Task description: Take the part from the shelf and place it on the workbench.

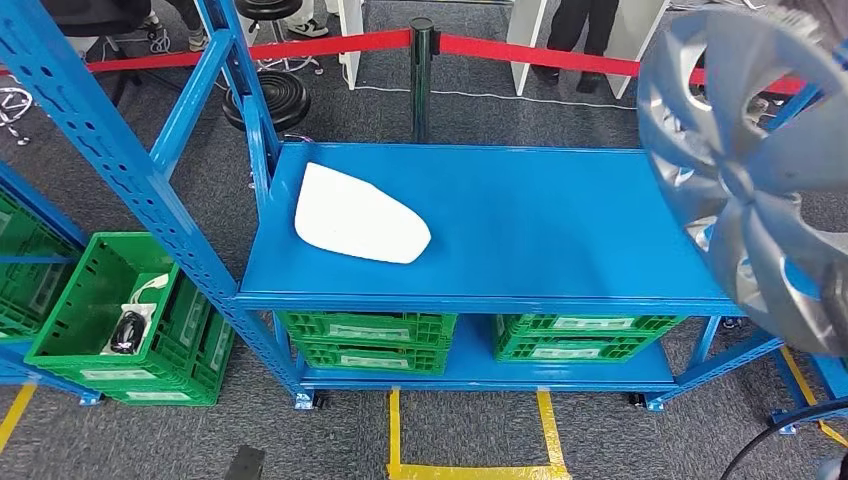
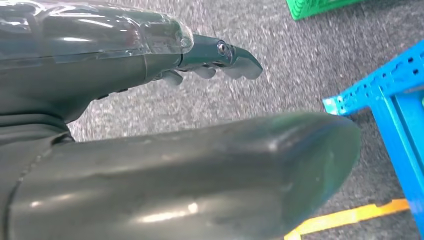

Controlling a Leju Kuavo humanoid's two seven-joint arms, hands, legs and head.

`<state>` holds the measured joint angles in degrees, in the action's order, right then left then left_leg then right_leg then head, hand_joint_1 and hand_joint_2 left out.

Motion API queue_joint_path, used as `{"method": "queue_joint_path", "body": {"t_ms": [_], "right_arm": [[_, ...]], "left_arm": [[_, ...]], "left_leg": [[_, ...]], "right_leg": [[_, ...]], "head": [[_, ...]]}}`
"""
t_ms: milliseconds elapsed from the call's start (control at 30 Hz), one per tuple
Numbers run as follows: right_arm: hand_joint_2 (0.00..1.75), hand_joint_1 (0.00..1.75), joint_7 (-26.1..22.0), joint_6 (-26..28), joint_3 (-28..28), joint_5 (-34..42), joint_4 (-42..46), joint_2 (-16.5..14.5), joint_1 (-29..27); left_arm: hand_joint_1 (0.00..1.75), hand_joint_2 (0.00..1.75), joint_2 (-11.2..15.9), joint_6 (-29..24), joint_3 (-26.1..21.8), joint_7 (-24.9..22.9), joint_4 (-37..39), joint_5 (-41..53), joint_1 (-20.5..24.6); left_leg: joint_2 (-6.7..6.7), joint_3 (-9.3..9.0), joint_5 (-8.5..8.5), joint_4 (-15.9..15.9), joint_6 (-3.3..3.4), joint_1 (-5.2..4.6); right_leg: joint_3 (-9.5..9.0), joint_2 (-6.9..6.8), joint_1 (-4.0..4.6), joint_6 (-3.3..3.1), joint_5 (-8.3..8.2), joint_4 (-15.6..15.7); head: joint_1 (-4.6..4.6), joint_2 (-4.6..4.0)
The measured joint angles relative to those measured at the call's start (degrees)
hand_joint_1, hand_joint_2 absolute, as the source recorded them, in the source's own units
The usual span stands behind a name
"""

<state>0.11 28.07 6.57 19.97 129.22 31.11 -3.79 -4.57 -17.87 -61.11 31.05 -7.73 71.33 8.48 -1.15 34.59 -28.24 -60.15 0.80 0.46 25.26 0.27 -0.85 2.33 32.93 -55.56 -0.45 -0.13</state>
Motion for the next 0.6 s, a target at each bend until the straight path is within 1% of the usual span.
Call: {"method": "queue_joint_path", "body": {"t_ms": [200, 267, 333, 400, 467, 533, 600], "right_arm": [[1.75, 1.75, -0.36, -0.09, 3.41, 0.44, 7.59, -0.02, -1.09], [1.75, 1.75, -2.07, -0.85, 3.83, 1.2, 9.39, -0.05, -0.87], [1.75, 1.75, -4.69, -2.29, 3.62, 0.34, 11.37, -0.27, 0.52], [1.75, 1.75, -6.4, -3.27, 2.71, -2.99, 13.34, -0.68, 2.55], [1.75, 1.75, -6.98, -3.02, 0.71, -6.59, 15.01, -1.31, 3.96], [1.75, 1.75, -7.55, -1.88, -1.88, -8.15, 16.15, -2.0, 4.41], [1.75, 1.75, -8.71, -0.76, -4.11, -8.07, 16.77, -2.45, 4.07]], "left_arm": [[0.0, 0.0, -0.84, 0.48, -1.56, 0.66, 0.02, -0.18, 0.29], [0.0, 0.0, -1.07, 1.31, -1.98, 2.51, 0.02, -0.43, 0.55], [0.0, 0.0, -1.62, 1.86, -2.44, 5.18, 0.03, -0.35, 1.25], [0.0, 0.0, -2.38, 1.92, -2.85, 7.21, 0.04, 0.04, 2.43], [0.0, 0.0, -3.28, 2.07, -3.22, 8.29, 0.05, 0.37, 3.7], [0.0, 0.0, -4.15, 2.84, -3.66, 8.77, 0.05, 0.09, 4.67], [0.0, 0.0, -4.96, 4.31, -4.02, 8.98, -0.04, -1.43, 5.23]], "left_leg": [[0.09, 0.07, -0.03, 0.01, -0.05, 0.0], [0.11, 0.11, -0.03, 0.01, -0.05, -0.01], [0.18, 0.15, -0.03, 0.01, -0.05, -0.02], [0.28, 0.16, -0.03, 0.01, -0.04, -0.03], [0.39, 0.15, -0.03, 0.01, -0.04, -0.02], [0.53, 0.14, -0.03, 0.02, -0.04, -0.02], [0.68, 0.14, -0.03, 0.02, -0.04, -0.03]], "right_leg": [[0.11, 0.04, 0.0, 0.01, 0.01, 0.0], [0.14, 0.04, -0.01, 0.02, 0.01, -0.03], [0.19, 0.06, -0.01, 0.02, 0.01, -0.08], [0.2, 0.08, -0.01, 0.02, 0.01, -0.11], [0.19, 0.1, -0.01, 0.02, 0.01, -0.11], [0.21, 0.17, -0.01, 0.02, 0.01, -0.12], [0.23, 0.28, -0.01, 0.02, 0.0, -0.13]], "head": [[0.02, 0.0], [0.03, 0.0], [0.02, 0.0], [0.01, 0.0], [0.01, 0.0], [0.01, 0.0], [0.01, 0.0]]}}
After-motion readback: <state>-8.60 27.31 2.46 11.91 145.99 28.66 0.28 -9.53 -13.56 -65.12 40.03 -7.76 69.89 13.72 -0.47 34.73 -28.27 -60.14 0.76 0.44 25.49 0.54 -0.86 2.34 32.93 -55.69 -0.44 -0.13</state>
